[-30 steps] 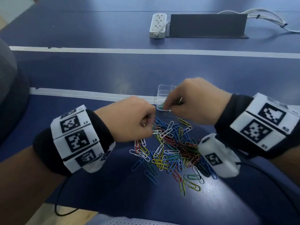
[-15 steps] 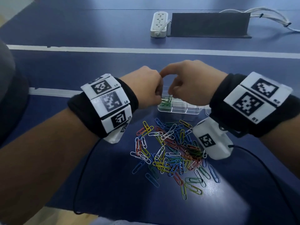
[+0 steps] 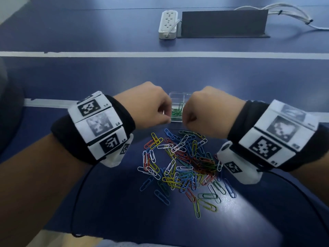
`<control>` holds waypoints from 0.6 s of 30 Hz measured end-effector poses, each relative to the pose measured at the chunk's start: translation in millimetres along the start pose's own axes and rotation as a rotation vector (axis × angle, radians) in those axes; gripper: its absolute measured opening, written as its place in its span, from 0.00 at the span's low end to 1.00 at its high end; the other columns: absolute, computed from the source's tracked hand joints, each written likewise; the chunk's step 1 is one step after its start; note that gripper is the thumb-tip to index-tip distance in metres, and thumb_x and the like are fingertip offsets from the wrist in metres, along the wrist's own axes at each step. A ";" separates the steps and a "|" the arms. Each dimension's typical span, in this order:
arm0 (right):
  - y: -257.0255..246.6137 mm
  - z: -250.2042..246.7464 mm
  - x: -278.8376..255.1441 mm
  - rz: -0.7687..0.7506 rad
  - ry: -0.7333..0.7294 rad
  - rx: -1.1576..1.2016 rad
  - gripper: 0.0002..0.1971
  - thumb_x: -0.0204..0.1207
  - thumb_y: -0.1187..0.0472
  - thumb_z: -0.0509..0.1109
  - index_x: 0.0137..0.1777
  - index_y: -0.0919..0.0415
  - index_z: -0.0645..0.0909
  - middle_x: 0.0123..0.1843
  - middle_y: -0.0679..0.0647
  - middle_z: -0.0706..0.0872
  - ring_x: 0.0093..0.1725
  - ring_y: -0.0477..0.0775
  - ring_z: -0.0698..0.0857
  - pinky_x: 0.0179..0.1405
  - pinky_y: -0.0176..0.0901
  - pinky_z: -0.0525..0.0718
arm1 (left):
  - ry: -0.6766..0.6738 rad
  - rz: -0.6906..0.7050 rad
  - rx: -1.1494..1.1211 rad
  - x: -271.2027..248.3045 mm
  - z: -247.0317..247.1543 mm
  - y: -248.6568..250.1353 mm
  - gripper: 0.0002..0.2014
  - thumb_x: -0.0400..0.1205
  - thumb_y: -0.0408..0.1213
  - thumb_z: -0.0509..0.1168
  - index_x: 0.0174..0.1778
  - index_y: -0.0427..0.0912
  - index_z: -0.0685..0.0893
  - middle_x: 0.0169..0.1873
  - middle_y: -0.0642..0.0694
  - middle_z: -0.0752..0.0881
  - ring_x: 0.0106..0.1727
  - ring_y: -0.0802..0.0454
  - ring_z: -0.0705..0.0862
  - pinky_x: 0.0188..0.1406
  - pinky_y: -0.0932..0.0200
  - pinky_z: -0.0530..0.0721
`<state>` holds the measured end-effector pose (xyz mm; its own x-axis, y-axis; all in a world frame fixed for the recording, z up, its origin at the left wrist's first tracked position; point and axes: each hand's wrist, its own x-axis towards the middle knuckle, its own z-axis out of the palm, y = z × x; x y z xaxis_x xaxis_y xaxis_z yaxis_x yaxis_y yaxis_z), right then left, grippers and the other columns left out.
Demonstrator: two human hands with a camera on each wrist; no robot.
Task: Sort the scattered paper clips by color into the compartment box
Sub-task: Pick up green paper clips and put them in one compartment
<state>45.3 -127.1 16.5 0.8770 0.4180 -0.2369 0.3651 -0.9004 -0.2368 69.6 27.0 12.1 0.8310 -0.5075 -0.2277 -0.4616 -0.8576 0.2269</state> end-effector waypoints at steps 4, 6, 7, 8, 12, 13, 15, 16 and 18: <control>-5.6 9.6 2.6 0.007 -0.070 -0.143 0.10 0.73 0.62 0.66 0.51 0.59 0.84 0.38 0.57 0.74 0.42 0.63 0.81 0.39 0.43 0.76 | 0.009 -0.011 0.002 -2.8 -0.3 6.0 0.08 0.77 0.44 0.66 0.50 0.51 0.84 0.29 0.56 0.79 0.35 0.53 0.76 0.47 0.60 0.78; -7.1 11.5 1.7 0.000 -0.080 -0.170 0.10 0.74 0.63 0.65 0.53 0.60 0.83 0.37 0.57 0.70 0.48 0.65 0.84 0.41 0.45 0.78 | 0.042 -0.024 0.000 2.3 -1.0 6.4 0.16 0.79 0.42 0.63 0.64 0.53 0.78 0.36 0.53 0.81 0.41 0.52 0.76 0.52 0.56 0.78; -7.8 12.2 1.1 -0.003 -0.081 -0.175 0.10 0.74 0.63 0.64 0.53 0.60 0.83 0.37 0.56 0.69 0.49 0.65 0.84 0.43 0.47 0.79 | 0.028 -0.025 0.012 5.4 -0.4 6.2 0.19 0.80 0.42 0.62 0.68 0.54 0.75 0.41 0.49 0.83 0.45 0.49 0.79 0.55 0.53 0.80; -8.2 12.5 0.2 -0.004 -0.079 -0.180 0.10 0.75 0.64 0.63 0.53 0.60 0.82 0.36 0.56 0.68 0.48 0.65 0.83 0.43 0.48 0.79 | 0.002 -0.029 0.033 8.0 1.0 6.0 0.21 0.80 0.42 0.60 0.70 0.56 0.72 0.46 0.45 0.85 0.49 0.45 0.82 0.57 0.50 0.81; -6.9 12.0 -1.6 0.009 -0.083 -0.196 0.10 0.74 0.65 0.63 0.52 0.61 0.83 0.29 0.50 0.61 0.40 0.62 0.75 0.40 0.46 0.76 | -0.066 -0.030 0.108 11.2 8.3 4.7 0.21 0.81 0.41 0.57 0.71 0.58 0.72 0.54 0.41 0.85 0.57 0.39 0.82 0.59 0.44 0.81; -6.0 12.2 -2.0 0.012 -0.091 -0.197 0.09 0.74 0.65 0.63 0.51 0.61 0.83 0.28 0.50 0.62 0.41 0.62 0.76 0.39 0.45 0.75 | -0.061 -0.026 0.118 10.2 8.9 4.1 0.21 0.81 0.42 0.57 0.71 0.58 0.72 0.55 0.41 0.84 0.58 0.39 0.81 0.60 0.44 0.81; -4.1 12.9 -1.9 0.018 -0.101 -0.194 0.07 0.73 0.65 0.63 0.46 0.59 0.82 0.28 0.50 0.64 0.43 0.63 0.79 0.39 0.44 0.75 | -0.043 -0.020 0.128 6.7 8.9 2.7 0.21 0.81 0.45 0.57 0.72 0.59 0.71 0.57 0.42 0.83 0.60 0.40 0.80 0.61 0.43 0.80; -3.1 13.5 -1.6 0.019 -0.102 -0.191 0.05 0.72 0.65 0.63 0.43 0.58 0.80 0.28 0.51 0.65 0.42 0.62 0.79 0.38 0.44 0.75 | -0.036 -0.017 0.135 4.1 8.9 2.0 0.21 0.81 0.46 0.57 0.72 0.60 0.71 0.57 0.43 0.82 0.60 0.40 0.80 0.60 0.43 0.80; -0.8 14.2 -1.2 0.033 -0.107 -0.182 0.03 0.72 0.65 0.63 0.40 0.58 0.79 0.29 0.52 0.70 0.42 0.62 0.80 0.39 0.44 0.76 | -0.027 -0.012 0.159 -0.5 9.0 0.4 0.20 0.82 0.47 0.57 0.71 0.61 0.72 0.57 0.44 0.82 0.61 0.41 0.80 0.60 0.43 0.80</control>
<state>39.6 -125.1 3.5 0.8548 0.3901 -0.3423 0.3959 -0.9166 -0.0560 66.2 26.2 3.7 0.8292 -0.4974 -0.2550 -0.4968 -0.8649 0.0716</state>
